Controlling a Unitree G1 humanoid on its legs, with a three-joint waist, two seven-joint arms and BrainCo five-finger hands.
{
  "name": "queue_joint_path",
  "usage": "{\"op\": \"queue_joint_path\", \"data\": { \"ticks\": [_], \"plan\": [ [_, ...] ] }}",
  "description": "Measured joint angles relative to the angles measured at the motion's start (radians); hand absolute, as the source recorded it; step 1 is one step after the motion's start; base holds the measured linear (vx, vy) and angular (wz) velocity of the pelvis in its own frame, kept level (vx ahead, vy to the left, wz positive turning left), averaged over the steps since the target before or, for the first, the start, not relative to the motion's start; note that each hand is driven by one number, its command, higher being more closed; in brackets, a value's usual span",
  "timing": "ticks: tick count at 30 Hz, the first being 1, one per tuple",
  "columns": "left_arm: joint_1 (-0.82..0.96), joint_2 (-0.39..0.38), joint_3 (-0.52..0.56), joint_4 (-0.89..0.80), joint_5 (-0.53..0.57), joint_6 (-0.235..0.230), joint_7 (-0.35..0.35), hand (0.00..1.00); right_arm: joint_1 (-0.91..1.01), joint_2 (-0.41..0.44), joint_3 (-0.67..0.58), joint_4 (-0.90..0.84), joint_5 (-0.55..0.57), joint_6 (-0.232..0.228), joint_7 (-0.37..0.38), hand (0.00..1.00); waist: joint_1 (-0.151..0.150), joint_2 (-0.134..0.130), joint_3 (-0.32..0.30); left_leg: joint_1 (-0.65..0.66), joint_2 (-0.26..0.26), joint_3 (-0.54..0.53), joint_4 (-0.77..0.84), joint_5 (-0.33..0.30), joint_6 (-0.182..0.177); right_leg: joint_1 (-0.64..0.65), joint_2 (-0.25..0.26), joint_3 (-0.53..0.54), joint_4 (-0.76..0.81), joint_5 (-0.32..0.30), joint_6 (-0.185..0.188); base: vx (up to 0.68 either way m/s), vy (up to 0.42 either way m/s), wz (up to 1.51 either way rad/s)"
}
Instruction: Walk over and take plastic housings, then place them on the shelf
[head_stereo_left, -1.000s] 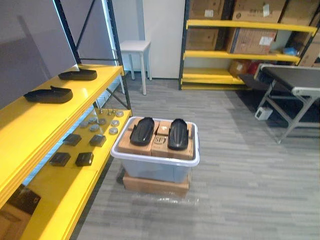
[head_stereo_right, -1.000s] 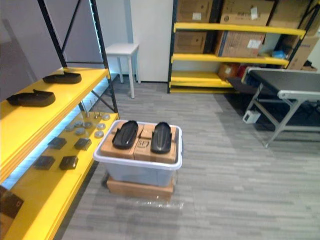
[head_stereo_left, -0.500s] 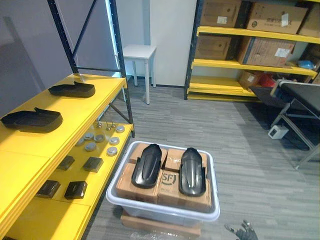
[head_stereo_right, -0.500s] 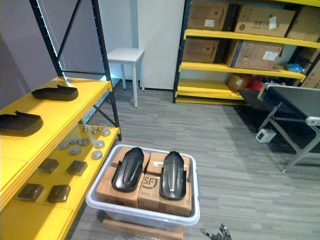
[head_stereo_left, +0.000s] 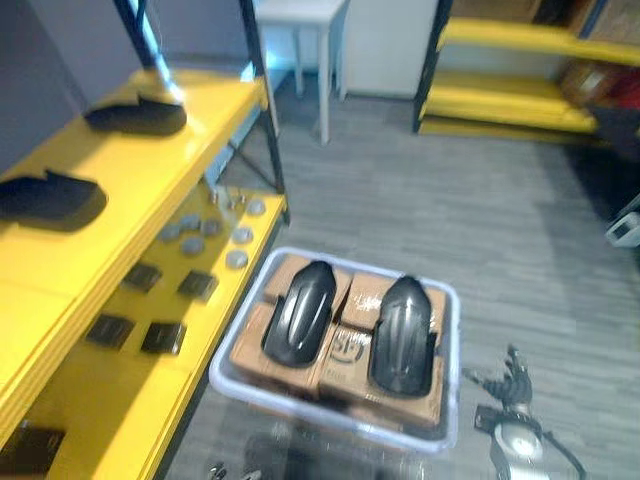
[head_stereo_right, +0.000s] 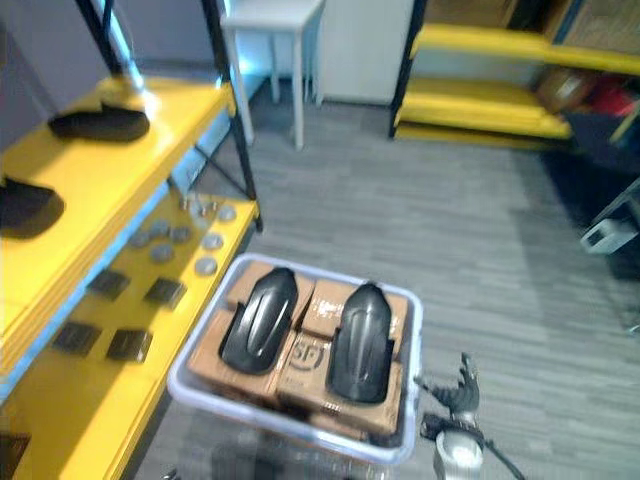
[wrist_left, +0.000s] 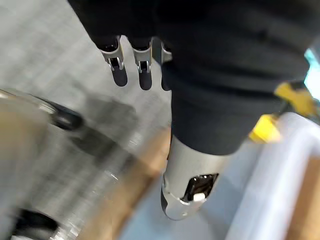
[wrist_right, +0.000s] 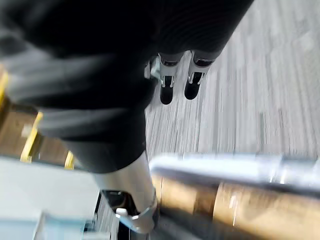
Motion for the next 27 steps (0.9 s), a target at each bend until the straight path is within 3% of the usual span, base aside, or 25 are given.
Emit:
{"op": "queue_joint_path", "data": {
  "ticks": [3, 7, 12, 15, 21, 22, 27],
  "plan": [
    [-0.017, 0.001, -0.021, -0.001, -0.02, -0.009, 0.006, 0.0, -0.071, -0.009, 0.012, 0.008, 0.0, 0.0, -0.04, 0.0, 0.026, 0.009, 0.038, -0.053, -0.013, -0.021, 0.026, -0.004, 0.006, -0.026, -0.012, -0.016, -0.014, 0.021, 0.004, -0.12, 0.061, 0.21],
    [-0.034, 0.004, -0.058, -0.003, -0.052, -0.017, 0.024, 0.0, -0.135, -0.019, 0.031, 0.018, 0.0, 0.001, -0.083, 0.0, 0.032, 0.018, 0.081, -0.121, -0.029, -0.033, 0.081, -0.02, 0.018, -0.064, -0.025, -0.017, -0.012, 0.039, 0.01, -0.11, 0.078, 0.05],
    [-0.092, 0.017, -0.145, -0.003, -0.067, -0.033, 0.044, 0.0, -0.29, -0.111, 0.028, 0.213, 0.001, 0.014, -0.144, 0.0, 0.037, 0.045, 0.115, -0.209, -0.04, -0.036, 0.138, -0.024, 0.025, -0.139, -0.036, -0.012, 0.015, 0.051, 0.012, -0.09, 0.054, 0.0],
    [-0.133, 0.014, -0.199, -0.003, -0.092, -0.046, 0.068, 0.0, -0.429, -0.177, 0.026, 0.334, -0.013, 0.067, -0.187, 0.0, 0.039, 0.075, 0.131, -0.252, -0.038, -0.037, 0.169, -0.025, 0.026, -0.176, -0.034, -0.009, 0.032, 0.057, 0.01, -0.08, 0.021, -0.03],
    [-0.151, 0.014, -0.238, -0.001, -0.107, -0.056, 0.093, 0.0, -0.466, -0.189, 0.028, 0.381, -0.064, 0.106, -0.232, 0.0, 0.044, 0.089, 0.138, -0.276, -0.035, -0.037, 0.174, -0.026, 0.026, -0.201, -0.03, -0.008, 0.036, 0.062, 0.008, -0.01, 0.001, -0.01],
    [-0.154, 0.014, -0.25, -0.001, -0.111, -0.057, 0.096, 0.0, -0.473, -0.194, 0.028, 0.389, -0.063, 0.107, -0.237, 1.0, 0.044, 0.089, 0.138, -0.279, -0.035, -0.037, 0.176, -0.026, 0.026, -0.202, -0.03, -0.008, 0.036, 0.062, 0.008, 0.0, 0.0, 0.0],
    [-0.171, 0.028, -0.281, 0.001, -0.118, -0.066, 0.106, 0.0, -0.562, -0.262, 0.03, 0.517, -0.06, 0.099, -0.243, 1.0, 0.044, 0.09, 0.139, -0.297, -0.037, -0.039, 0.181, -0.026, 0.026, -0.211, -0.031, -0.01, 0.026, 0.073, 0.007, 0.0, 0.0, 0.0]
  ]
}}
